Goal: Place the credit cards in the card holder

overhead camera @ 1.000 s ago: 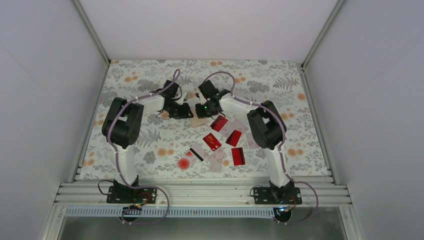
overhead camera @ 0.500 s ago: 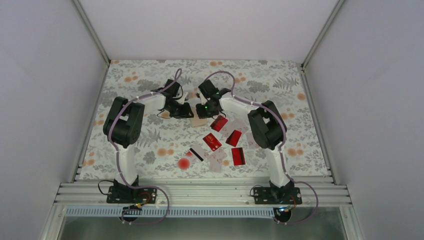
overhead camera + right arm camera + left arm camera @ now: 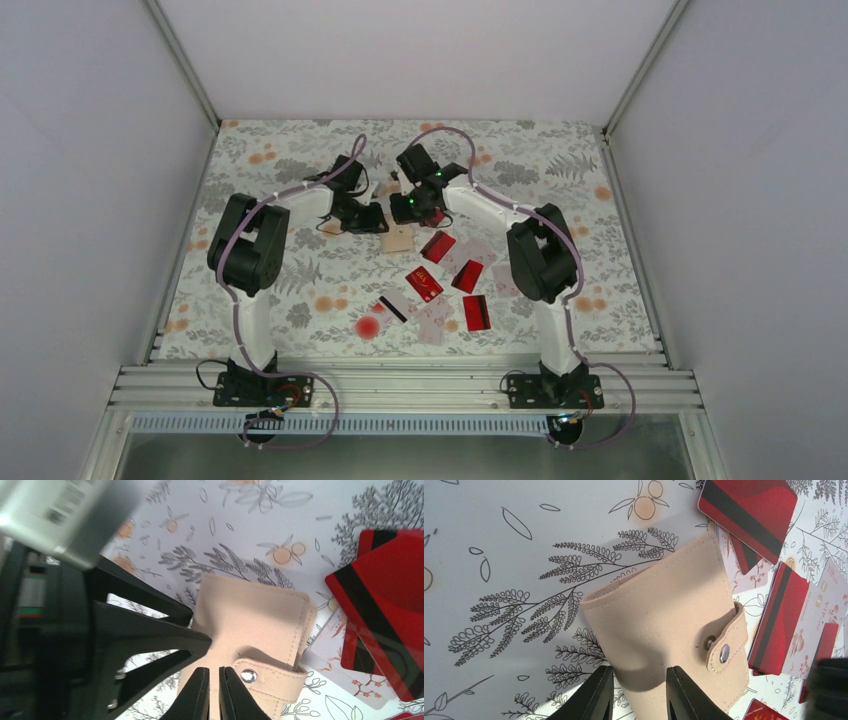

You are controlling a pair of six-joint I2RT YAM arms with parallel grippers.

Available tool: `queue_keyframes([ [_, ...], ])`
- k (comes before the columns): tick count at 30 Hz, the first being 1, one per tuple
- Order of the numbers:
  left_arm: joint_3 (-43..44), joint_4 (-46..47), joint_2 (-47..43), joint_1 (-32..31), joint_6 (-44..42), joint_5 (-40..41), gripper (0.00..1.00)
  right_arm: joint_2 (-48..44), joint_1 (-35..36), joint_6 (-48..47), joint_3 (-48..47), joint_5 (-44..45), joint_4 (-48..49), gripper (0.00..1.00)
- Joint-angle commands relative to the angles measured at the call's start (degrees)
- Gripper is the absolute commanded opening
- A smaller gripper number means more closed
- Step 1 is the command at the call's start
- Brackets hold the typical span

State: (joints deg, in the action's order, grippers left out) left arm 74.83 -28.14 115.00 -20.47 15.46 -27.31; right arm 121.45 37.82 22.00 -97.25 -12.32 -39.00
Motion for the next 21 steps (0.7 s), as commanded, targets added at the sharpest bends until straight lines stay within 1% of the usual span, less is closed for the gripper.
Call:
queue_keyframes([
  [1,2.01,-0.97,-2.20,-0.24,-0.80,1.21,0.29,-2.86,-0.61,0.04,-3.04,-0.48,-1.19,0.07],
  [4,2.71,-1.65,-2.87,-0.19,-0.75,1.98,0.30,-3.92,-1.14,-0.90,-3.26,-0.32,-0.77,0.07],
  [6,3.03,-2.02,-3.88,-0.19,-0.87,2.80,0.33,-5.43,-1.65,-2.11,-2.79,0.40,0.21,0.07],
  [8,3.28,-2.47,-5.44,-0.19,-0.99,4.04,0.37,-7.56,-2.35,-3.38,-2.16,0.79,1.32,0.10],
  [10,3.45,-2.92,-7.61,-0.17,-1.13,5.56,0.43,-10.89,-3.20,-4.64,-1.56,1.29,2.61,0.15],
  [12,3.63,-3.25,-10.63,-0.17,-1.50,8.07,0.53,-14.14,-4.21,-6.14,-0.65,2.29,3.79,0.30],
  [14,3.96,-3.48,-14.01,-0.10,-2.02,10.39,0.71,-17.60,-5.21,-8.06,0.32,3.78,4.83,0.50],
  [15,4.05,-3.56,-15.84,-0.05,-2.20,11.67,0.84,-19.30,-5.54,-8.93,0.90,5.00,5.22,0.60],
  [17,4.54,-4.07,-19.00,0.04,-3.00,14.14,0.99,-22.94,-6.32,-10.53,2.40,8.33,6.22,0.77],
  [19,4.88,-4.77,-21.92,0.17,-3.66,17.42,1.00,-26.81,-7.02,-12.11,5.07,11.27,8.37,0.91],
  [21,4.45,-4.74,-25.11,0.31,-4.45,20.91,1.00,-31.09,-7.59,-14.58,8.73,14.13,11.07,0.99],
])
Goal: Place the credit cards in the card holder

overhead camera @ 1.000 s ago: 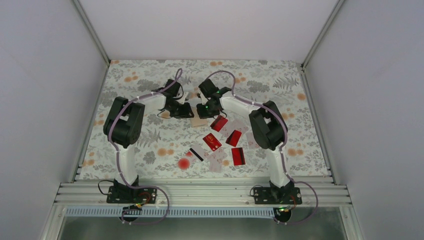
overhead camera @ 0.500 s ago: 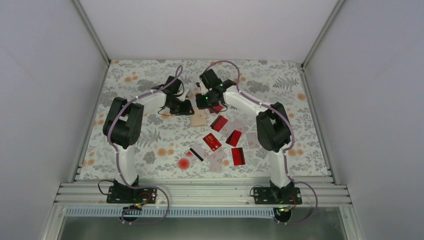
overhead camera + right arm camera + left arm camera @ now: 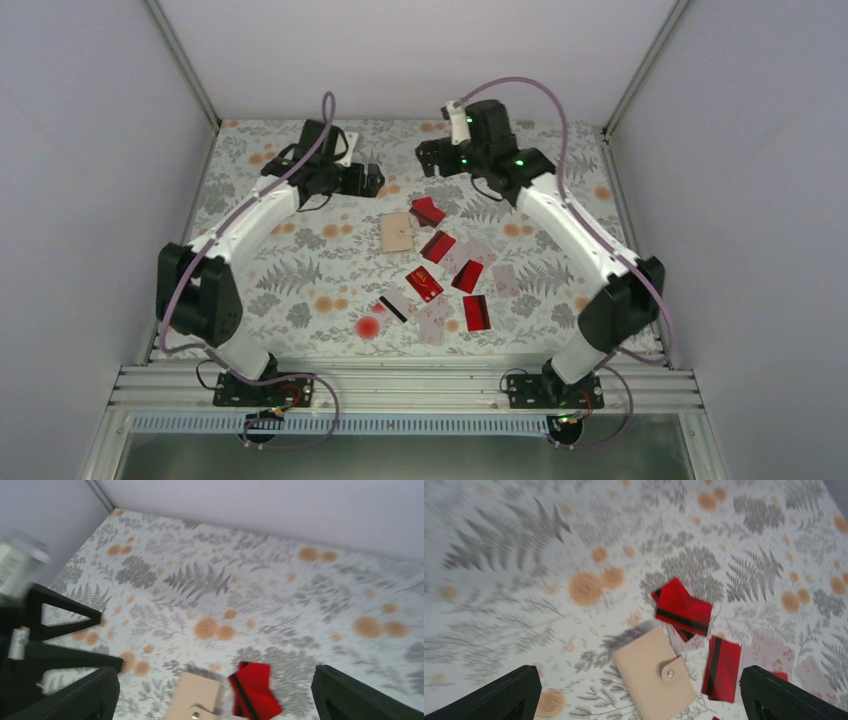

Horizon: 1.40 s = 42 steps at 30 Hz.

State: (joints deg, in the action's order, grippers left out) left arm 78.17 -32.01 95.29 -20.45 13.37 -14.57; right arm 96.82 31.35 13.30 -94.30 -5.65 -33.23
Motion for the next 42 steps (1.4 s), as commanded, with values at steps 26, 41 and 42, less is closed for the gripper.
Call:
queue_keyframes([
  [26,-54.01,53.64,-33.24,17.26,-13.26,23.92,0.99,-28.07,-25.82,-15.96,57.08,5.35,39.63,1.00],
  [41,-57.15,86.17,-10.78,22.91,-16.65,15.49,0.97,-15.21,-34.49,-13.84,72.24,-5.02,84.08,0.99],
  [42,-57.30,87.66,-9.72,23.18,-16.53,15.43,0.97,-14.50,-34.59,-13.95,72.02,-6.43,85.67,0.99],
])
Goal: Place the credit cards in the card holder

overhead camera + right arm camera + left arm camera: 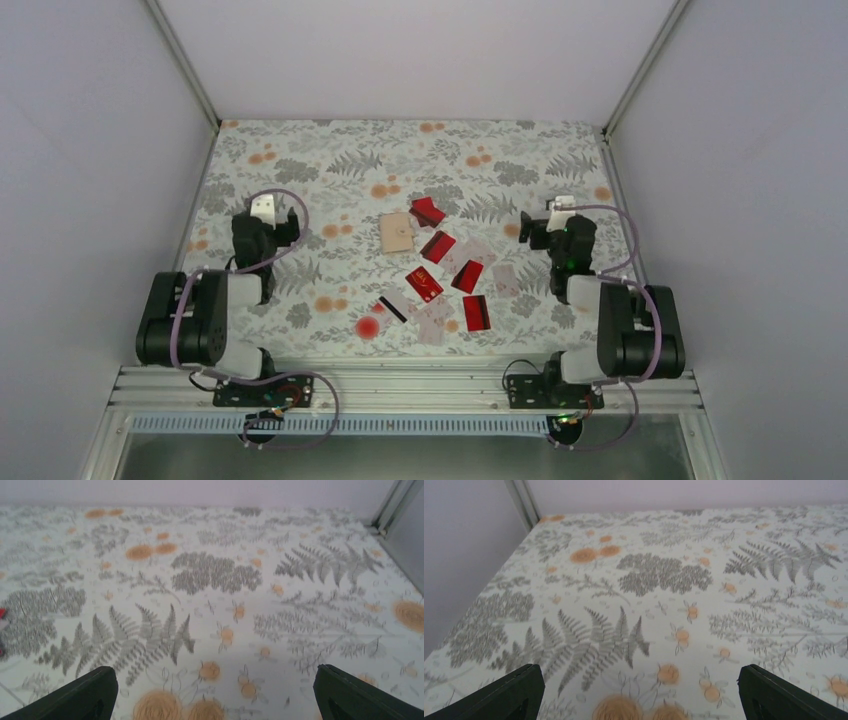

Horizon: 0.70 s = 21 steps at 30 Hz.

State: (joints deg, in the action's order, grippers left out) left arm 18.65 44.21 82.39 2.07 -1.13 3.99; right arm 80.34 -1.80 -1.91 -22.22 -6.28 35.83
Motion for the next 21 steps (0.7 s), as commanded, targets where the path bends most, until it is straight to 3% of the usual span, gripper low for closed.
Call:
queue_keyframes([
  [1,2.16,12.85,4.33,0.97,-2.09,-3.66,0.97,3.00,-1.45,1.15,-0.65,-6.68,17.06,0.99],
  [9,-1.14,18.91,4.77,0.68,-4.62,-7.87,1.00,7.01,-1.51,0.88,4.77,-7.86,29.16,0.99],
  [12,-5.16,29.23,7.34,0.07,-5.69,-8.32,1.00,7.15,-1.54,0.92,4.47,-7.82,28.58,1.00],
  [13,-3.94,25.22,6.31,-0.02,-5.58,-8.30,1.00,7.13,-1.54,0.94,4.48,-7.79,28.53,1.00],
  [21,-4.34,25.95,6.32,-0.04,-5.48,-8.08,1.00,6.82,-1.53,1.12,4.51,-7.44,28.33,0.99],
])
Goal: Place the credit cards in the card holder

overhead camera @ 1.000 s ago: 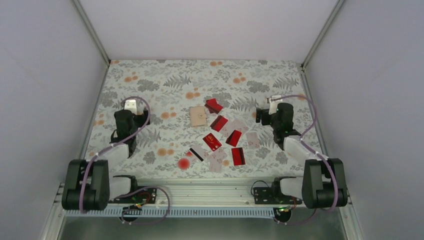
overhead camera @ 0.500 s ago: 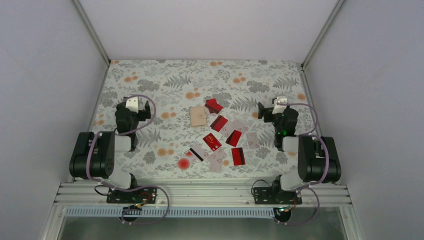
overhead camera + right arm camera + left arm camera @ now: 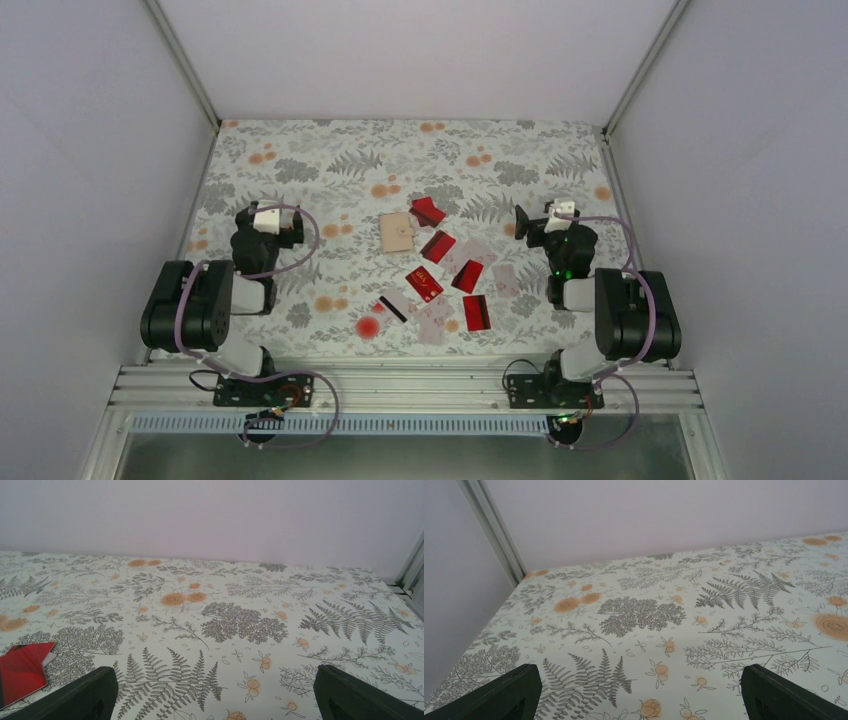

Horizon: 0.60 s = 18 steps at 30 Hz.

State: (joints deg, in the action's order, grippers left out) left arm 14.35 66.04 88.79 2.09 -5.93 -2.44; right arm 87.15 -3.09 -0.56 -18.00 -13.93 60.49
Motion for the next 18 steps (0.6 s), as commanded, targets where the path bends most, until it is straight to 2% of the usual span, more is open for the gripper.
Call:
queue_keyframes([
  [1,-0.10,4.54,0.09,-0.07,-0.67,-1.66,1.00,0.11,-0.25,-0.24,0.32,0.24,3.67,0.99],
  [18,-0.07,4.27,0.05,-0.07,-0.66,-1.69,1.00,0.25,-0.25,-0.28,0.12,0.12,3.60,0.99],
])
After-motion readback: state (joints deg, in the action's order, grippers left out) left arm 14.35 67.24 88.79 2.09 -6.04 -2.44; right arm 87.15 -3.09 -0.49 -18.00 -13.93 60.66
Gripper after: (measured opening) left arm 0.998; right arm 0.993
